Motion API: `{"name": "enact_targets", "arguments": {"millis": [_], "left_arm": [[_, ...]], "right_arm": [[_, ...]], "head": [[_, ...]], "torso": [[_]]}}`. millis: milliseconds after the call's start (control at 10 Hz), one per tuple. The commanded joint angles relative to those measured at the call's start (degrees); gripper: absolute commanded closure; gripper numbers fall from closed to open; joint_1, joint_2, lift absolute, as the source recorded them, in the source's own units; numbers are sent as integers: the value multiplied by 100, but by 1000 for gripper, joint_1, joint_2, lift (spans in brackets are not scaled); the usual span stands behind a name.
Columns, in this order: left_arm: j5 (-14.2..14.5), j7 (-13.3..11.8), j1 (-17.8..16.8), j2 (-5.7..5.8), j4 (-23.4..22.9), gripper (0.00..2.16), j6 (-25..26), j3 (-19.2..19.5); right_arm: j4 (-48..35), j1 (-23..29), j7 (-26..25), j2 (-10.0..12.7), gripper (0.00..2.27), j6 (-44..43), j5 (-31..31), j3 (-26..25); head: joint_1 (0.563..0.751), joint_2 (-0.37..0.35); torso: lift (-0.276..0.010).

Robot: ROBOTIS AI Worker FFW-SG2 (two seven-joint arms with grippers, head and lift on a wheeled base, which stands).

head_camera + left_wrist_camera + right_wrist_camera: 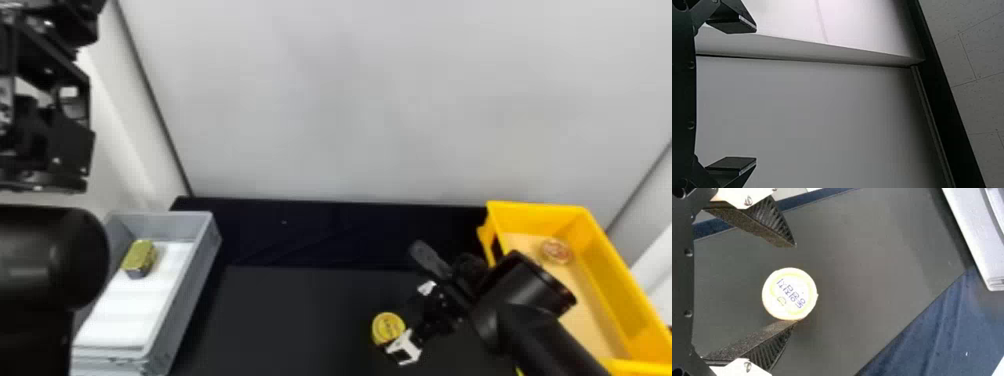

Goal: Pick up the round yellow can and place it in the yellow rectangular box

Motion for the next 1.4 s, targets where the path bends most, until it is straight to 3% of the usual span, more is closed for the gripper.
{"name": "enact_targets", "arguments": {"millis": [0,200,300,400,600,1300], "left_arm": [[0,0,0,0,6,98,-2,-2],[0,0,0,0,6,98,-2,-11],[0,0,0,0,6,98,-2,-11],[0,0,0,-8,6,99,-2,-11],[0,0,0,-8,6,98,-2,-11],[9,0,44,-8,-20,99,16,42]], "right_arm": [[57,-31,-36,-33,96,-100,-2,37],[207,-84,-124,-50,108,-188,-11,80],[277,-92,-159,-68,251,-179,-11,98],[242,-84,-203,-94,627,-56,-28,142],[233,-66,-203,-103,728,-30,-46,204],[136,-31,-177,-120,742,-39,-46,186]], "head": [[663,54],[663,54],[663,54],[663,54],[663,54],[663,54]], "torso": [[-2],[-2],[-2],[-2],[-2],[-2]]}}
